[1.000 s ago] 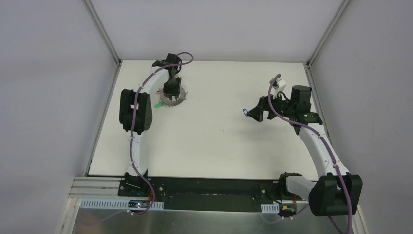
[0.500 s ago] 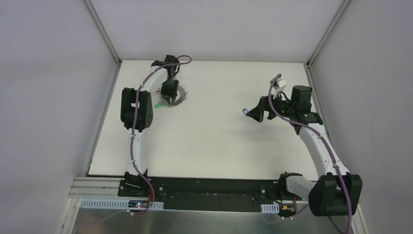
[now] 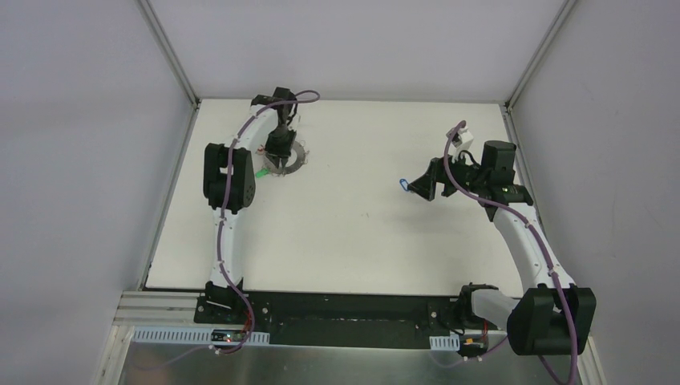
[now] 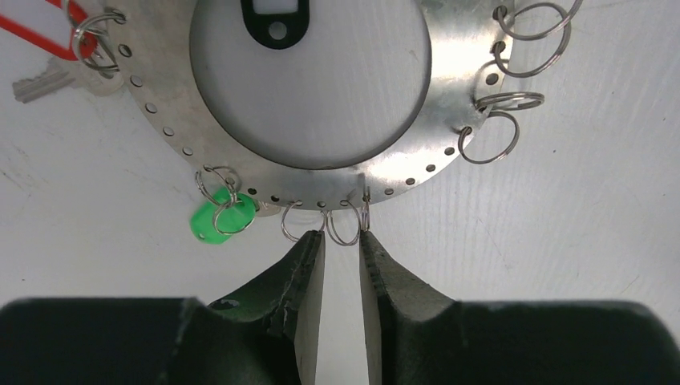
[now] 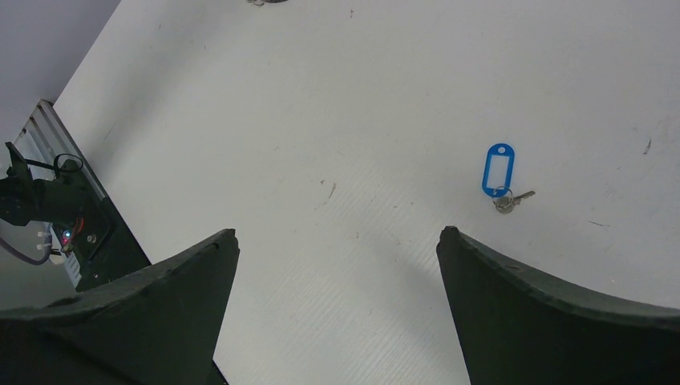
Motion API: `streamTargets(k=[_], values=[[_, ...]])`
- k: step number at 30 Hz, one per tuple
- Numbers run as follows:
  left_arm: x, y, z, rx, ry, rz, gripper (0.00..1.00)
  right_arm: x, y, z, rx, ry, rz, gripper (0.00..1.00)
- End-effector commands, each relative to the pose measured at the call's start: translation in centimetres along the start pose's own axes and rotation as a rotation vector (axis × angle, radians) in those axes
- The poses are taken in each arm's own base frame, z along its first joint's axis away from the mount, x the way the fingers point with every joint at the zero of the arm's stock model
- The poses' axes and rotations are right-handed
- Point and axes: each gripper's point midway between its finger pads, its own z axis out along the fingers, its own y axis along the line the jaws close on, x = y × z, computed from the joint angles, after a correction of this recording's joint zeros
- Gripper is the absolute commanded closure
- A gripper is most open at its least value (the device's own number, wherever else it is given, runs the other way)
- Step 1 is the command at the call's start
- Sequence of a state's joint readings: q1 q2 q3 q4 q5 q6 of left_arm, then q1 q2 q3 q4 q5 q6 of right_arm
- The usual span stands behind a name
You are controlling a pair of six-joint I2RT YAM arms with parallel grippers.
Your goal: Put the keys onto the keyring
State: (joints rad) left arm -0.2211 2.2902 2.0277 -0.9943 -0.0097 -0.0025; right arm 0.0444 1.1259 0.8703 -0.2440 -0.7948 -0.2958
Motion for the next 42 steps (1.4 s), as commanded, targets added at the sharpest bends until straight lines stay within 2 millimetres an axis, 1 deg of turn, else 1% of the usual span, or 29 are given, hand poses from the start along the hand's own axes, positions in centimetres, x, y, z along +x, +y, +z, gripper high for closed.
streamTargets(k=[1,3,6,11,17,25,29,33,42], values=[[0.3,-0.3,-0.7,0.01,0.022,0.101,0.77,-0.8,0.7,-0.4,-0.028,-0.026,-0.011,0.02],[0.4,-0.4,-0.6,0.021,-0.006,0.115,0.79,-0.8,0.6,-0.5,-0.027,-0.028,-0.01,0.02],[0.4,-0.8,-0.5,0.036,-0.058,0.136,0.78,-0.8,0.6,-0.5,-0.026,-0.027,-0.01,0.02],[1.1,-1.1,-0.6,0.048,-0.07,0.156,0.76,-0.7,0.5,-0.4,-0.028,-0.025,-0.006,0.02],[2.4,-1.6,-0.7,0.07,-0.063,0.156,0.74,-0.8,0.4,-0.6,-0.027,-0.032,0.001,0.02],[4.8,-3.3,-1.0,0.106,-0.028,0.199,0.76,-0.9,0.4,-0.7,-0.03,-0.035,0.006,0.02],[5.0,-3.0,-0.9,0.079,-0.071,0.222,0.76,-0.9,0.4,-0.7,-0.032,-0.037,0.008,0.02],[5.7,-3.4,-0.9,0.091,-0.051,0.231,0.76,-0.9,0.4,-0.8,-0.034,-0.039,0.01,0.02],[8.5,-5.6,-1.3,0.12,-0.023,0.308,0.82,-0.9,0.4,-0.8,-0.036,-0.042,0.013,0.02]])
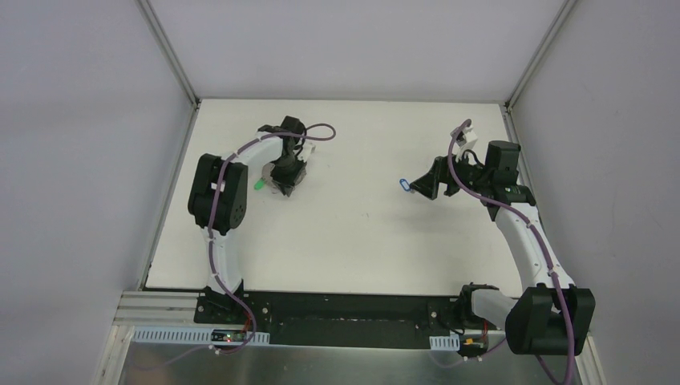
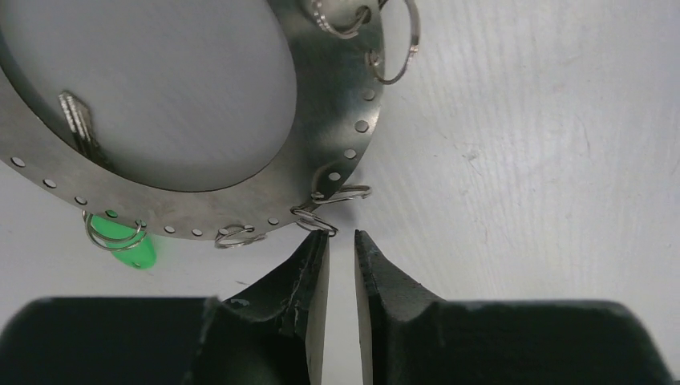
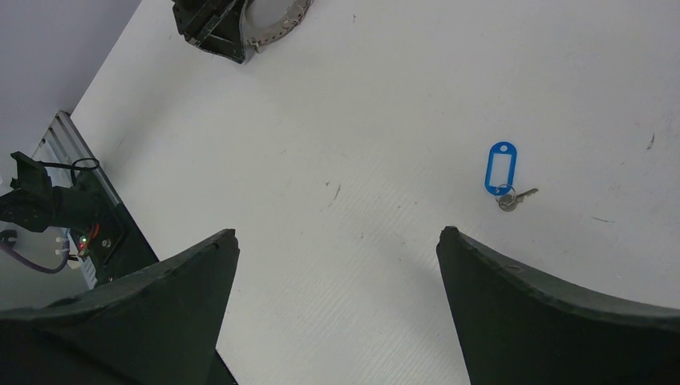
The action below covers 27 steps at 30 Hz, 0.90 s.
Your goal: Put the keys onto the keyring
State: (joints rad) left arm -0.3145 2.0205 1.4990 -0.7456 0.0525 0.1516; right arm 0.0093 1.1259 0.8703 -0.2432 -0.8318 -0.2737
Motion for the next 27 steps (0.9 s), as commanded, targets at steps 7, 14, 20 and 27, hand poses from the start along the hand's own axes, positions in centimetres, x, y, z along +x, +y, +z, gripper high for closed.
streamTargets(k=[7,14,20,27], values=[[1.0,-5.5,-3.0,0.141,-0.05,0.123,0.83,-0.7,0.7,-0.3,-0.031,-0.027,-0.022,0.02],[0.1,-5.4,-3.6,0.079,-0.142,0.119,0.83,-0.7,0.8,-0.3,-0.035,-0.027,-0.021,0.02],[-1.3,-3.7,-3.5,-0.026,-0.162,0.011,0.76,-0.6,0.9,-0.3,-0.04,-0.026,-0.021,0.02],[-1.2,-3.5,-2.1,-0.06,-0.11,-0.117,0.66,-0.7,1.0,-0.4,-0.041,-0.03,-0.023,0.02]])
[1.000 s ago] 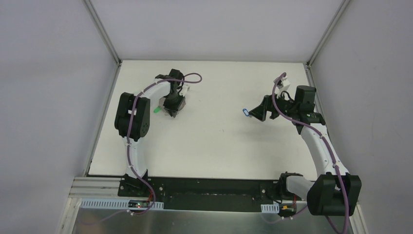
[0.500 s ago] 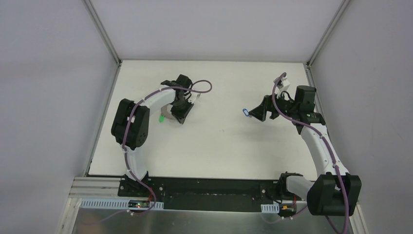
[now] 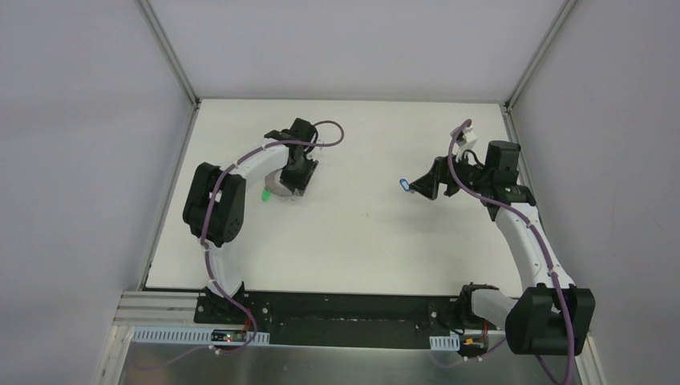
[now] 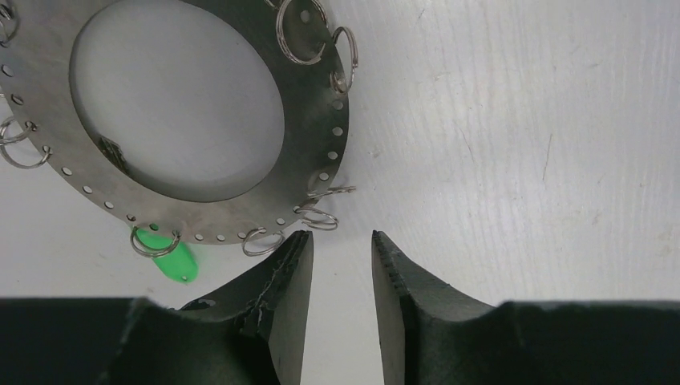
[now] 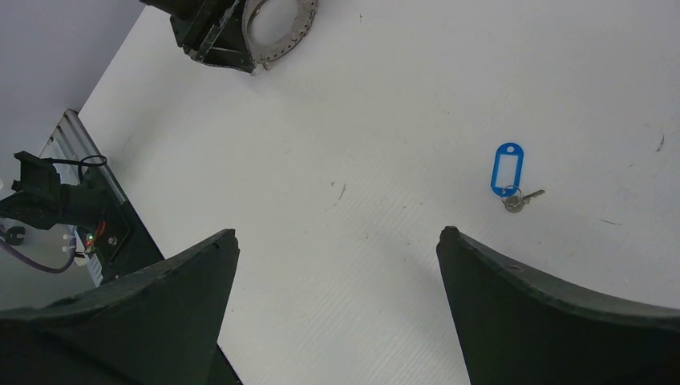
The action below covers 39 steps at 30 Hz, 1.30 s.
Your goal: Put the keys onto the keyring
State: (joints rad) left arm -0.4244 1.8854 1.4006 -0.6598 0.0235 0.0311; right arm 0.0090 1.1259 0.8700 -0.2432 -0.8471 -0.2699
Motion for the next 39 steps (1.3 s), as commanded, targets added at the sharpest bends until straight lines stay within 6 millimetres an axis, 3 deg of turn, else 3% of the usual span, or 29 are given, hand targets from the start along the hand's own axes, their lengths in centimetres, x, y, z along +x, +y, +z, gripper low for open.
streamTargets(k=[1,13,19,30,33,39], values=[[-0.4,0.6,0.6,-0.061,0.016,-0.106,0.65,-0.8,0.8,-0.4,-0.028,-0.03,-0.029,0.02],[0.9,0.0,2.3,-0.042,0.094,-0.154,0.7,-0.6,0.7,-0.3,-0.03,-0.026,-0.023,0.02],[1.4,-0.6,2.9,-0.012,0.124,-0.161,0.8,-0.7,0.2,-0.6,-0.017,-0.033,-0.016,0.02],[2.0,-1.6,1.7,0.054,0.107,-0.114,1.0,-0.7,0.1,-0.5,-0.017,-0.034,-0.014,0.02],[1.8,-3.0,1.1,0.127,0.093,-0.085,1.0,-0.7,0.1,-0.5,-0.017,-0.034,-0.011,0.02],[1.5,-8.0,-0.1,0.263,0.092,0.029,1.0,-0.6,0.0,-0.4,-0.017,-0.033,-0.006,0.02]])
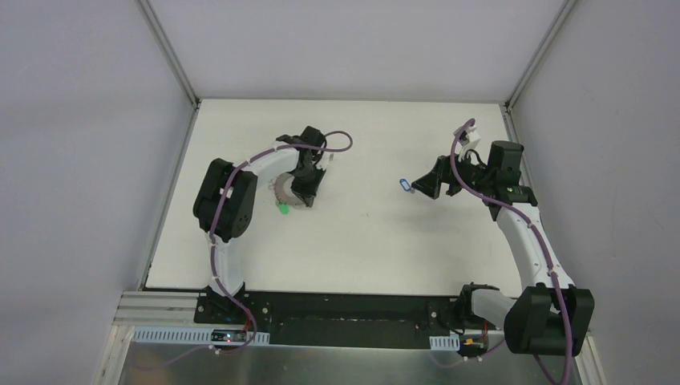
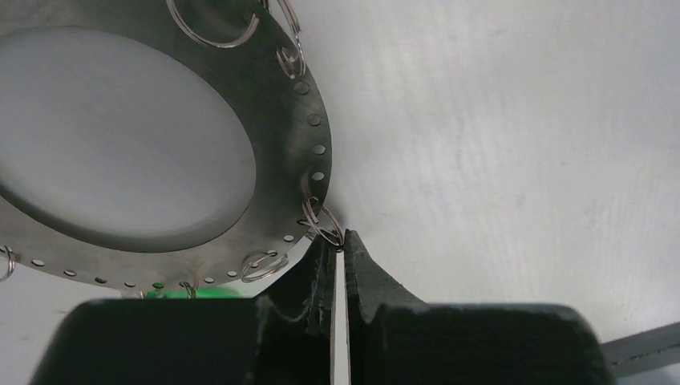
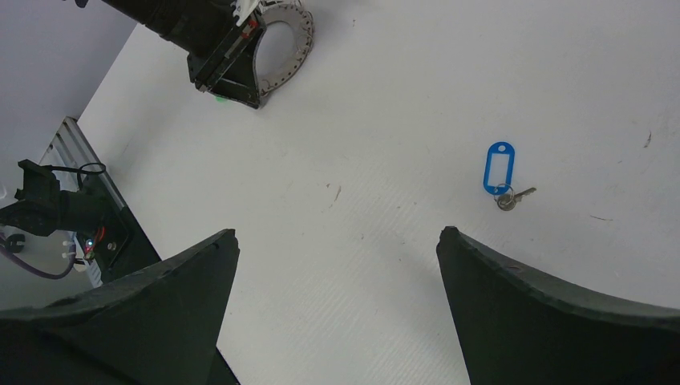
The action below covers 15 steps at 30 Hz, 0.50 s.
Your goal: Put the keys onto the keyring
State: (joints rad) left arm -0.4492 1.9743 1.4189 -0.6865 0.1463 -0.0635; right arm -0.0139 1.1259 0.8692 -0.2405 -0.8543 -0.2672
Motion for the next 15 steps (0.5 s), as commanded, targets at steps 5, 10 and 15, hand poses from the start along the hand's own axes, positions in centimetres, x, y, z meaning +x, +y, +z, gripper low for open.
streamTargets(k=[5,10,15], values=[[1.2,-9.4,-1.9,0.201,0.02,0.228,1.0,-0.5,0.4,-0.3,-0.026,-0.029,-0.015,0.02],[2.0,-10.6,-2.6,0.209,0.008,0.324,0.76,-0.6,0.5,-0.4,-0.03,-0.035,-0.011,0.02],[2.0,-9.2,-4.0,0.155,-0.043,0.405,0.53,-0.7,0.6,-0.4,-0.035,-0.035,-0.01,0.02]])
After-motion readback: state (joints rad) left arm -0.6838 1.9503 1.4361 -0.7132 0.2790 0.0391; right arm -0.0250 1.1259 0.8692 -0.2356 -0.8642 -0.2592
